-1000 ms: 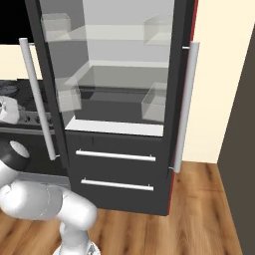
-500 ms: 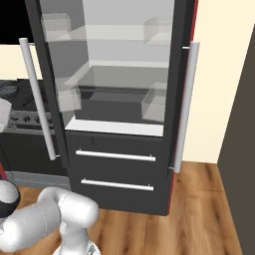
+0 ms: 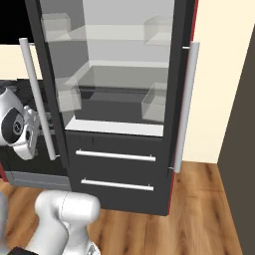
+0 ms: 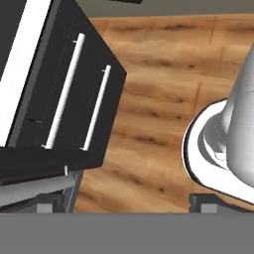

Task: Place one of the steaks on the plate and the other in the bowl. Then place the bowl in the fridge.

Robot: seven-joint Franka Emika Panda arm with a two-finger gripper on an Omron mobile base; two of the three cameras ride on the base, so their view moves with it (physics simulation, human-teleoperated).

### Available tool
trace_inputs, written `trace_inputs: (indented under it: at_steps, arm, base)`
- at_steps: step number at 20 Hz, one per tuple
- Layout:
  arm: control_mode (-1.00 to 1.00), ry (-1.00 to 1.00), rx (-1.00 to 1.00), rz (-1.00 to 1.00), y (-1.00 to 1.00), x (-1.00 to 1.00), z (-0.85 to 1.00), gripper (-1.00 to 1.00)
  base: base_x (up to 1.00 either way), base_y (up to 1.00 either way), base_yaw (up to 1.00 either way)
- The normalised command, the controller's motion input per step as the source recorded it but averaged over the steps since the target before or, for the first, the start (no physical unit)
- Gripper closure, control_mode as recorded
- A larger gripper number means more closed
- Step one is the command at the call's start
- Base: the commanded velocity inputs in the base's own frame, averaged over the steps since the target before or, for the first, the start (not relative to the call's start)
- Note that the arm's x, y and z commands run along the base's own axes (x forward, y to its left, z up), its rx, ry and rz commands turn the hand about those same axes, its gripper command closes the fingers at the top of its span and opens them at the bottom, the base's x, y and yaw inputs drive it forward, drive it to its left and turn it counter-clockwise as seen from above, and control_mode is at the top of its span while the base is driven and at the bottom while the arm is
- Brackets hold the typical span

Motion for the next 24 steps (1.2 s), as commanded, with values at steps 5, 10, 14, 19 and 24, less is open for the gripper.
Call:
trace_inputs:
  at_steps: [5,10,14,19,24]
  arm:
    - [-1.00,0.00,0.37,-0.25,-0.93,0.19,-0.76,-1.00]
    - [-1.00,0.03,0.18,-0.13,-0.38,0.59,-0.61,-1.00]
    - [-1.00,0.06,0.13,0.00,-0.03,0.81,-0.14,-1.00]
    - [-1.00,0.01,0.11,0.08,0.00,0.66,-0.16,-1.00]
    - [-1.00,0.05,0.30,0.19,0.00,0.76,-0.13,-1.00]
  base:
    - [0.00,0.00,0.00]
    - [0.00,0.00,0.00]
    - [0.00,0.00,0.00]
    - [0.00,0.00,0.00]
    - [0.00,0.00,0.00]
